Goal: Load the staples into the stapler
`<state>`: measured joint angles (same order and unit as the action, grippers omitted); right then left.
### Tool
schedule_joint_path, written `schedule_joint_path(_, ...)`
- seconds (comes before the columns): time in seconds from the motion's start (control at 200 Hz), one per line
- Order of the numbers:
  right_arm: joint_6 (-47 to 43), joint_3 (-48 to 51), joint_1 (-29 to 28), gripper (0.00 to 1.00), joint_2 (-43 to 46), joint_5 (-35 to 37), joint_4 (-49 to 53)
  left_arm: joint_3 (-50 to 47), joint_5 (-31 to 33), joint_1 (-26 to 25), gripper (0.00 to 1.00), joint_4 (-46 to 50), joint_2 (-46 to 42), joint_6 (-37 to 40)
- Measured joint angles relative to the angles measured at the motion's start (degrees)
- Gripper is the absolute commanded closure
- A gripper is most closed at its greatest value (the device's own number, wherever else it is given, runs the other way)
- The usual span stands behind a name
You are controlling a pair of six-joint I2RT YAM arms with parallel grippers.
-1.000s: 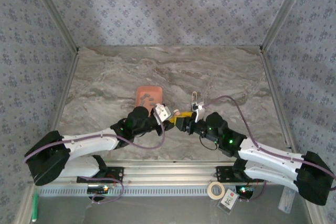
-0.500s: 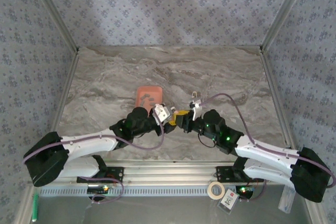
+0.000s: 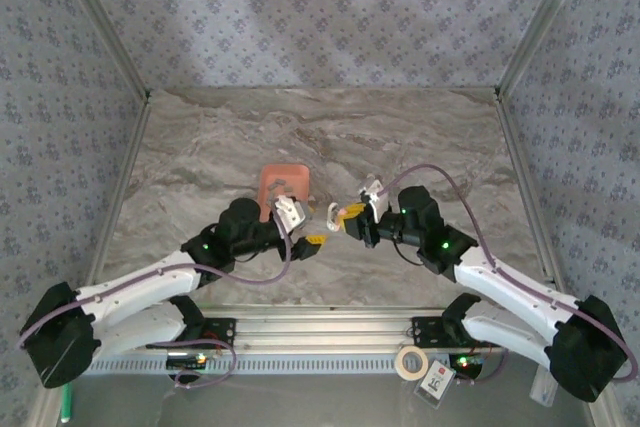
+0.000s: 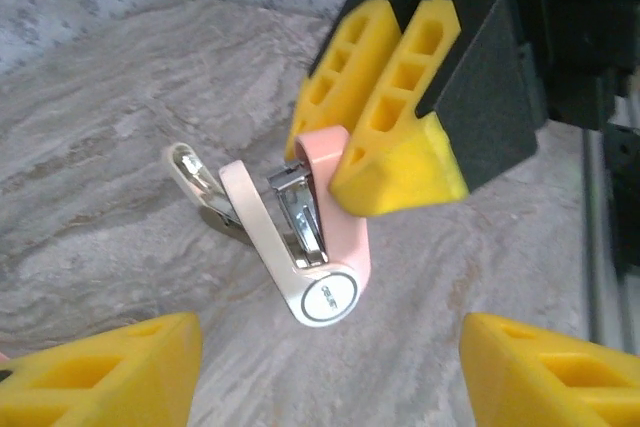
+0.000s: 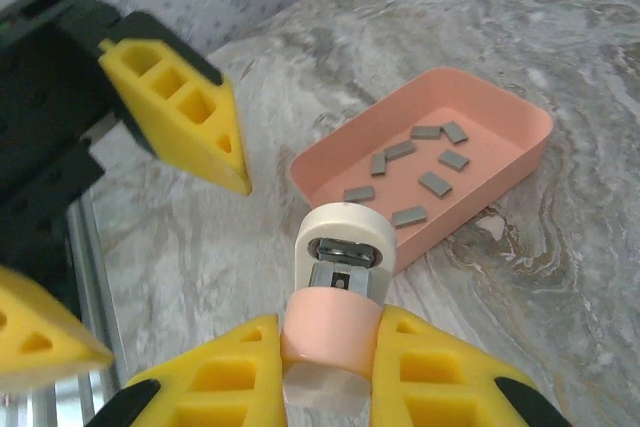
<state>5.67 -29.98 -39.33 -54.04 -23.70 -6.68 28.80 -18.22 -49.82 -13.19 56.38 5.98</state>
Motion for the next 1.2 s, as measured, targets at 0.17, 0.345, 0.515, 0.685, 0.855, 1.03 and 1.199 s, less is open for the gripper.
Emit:
schedule_joint_path(0.17, -12.13, -2.38, 0.31, 1.0, 1.51, -7.28, 8.11, 2.29, -4.96, 1.05, 0.33, 7.08, -1.44, 5.33)
schedule_joint_path(0.345, -26.53, -5.86, -1.7, 1.0, 1.99, -11.54, 16.48, 2.51, -10.82, 1.07, 0.37, 9.55, -1.36, 11.02)
schedule_joint_path(0.515, -35.82, -7.61, -4.81, 1.0, 1.88, -12.35, 20.9, 2.69, -14.4, 0.72, 0.42, 10.49, 0.2, 14.8)
schedule_joint_path(0.685, -39.45, -8.22, -5.22, 1.0, 0.87, -12.24, 22.4, 3.98, -16.37, -0.7, 0.48, 11.39, 1.77, 17.18)
schedule_joint_path(0.855, -40.74, -8.87, -5.6, 1.0, 0.0, -12.11, 23.17, 4.83, -16.98, -1.46, 0.51, 11.43, 2.29, 18.27)
schedule_joint_path(1.03, -41.38, -9.84, -6.1, 1.0, -0.68, -12.17, 24.09, 5.35, -16.92, -1.7, 0.64, 11.28, 3.02, 19.19)
schedule_joint_path(1.199, -42.14, -10.03, -6.19, 1.0, -0.72, -12.55, 25.22, 5.79, -16.9, -1.73, 0.76, 11.85, 3.43, 20.2)
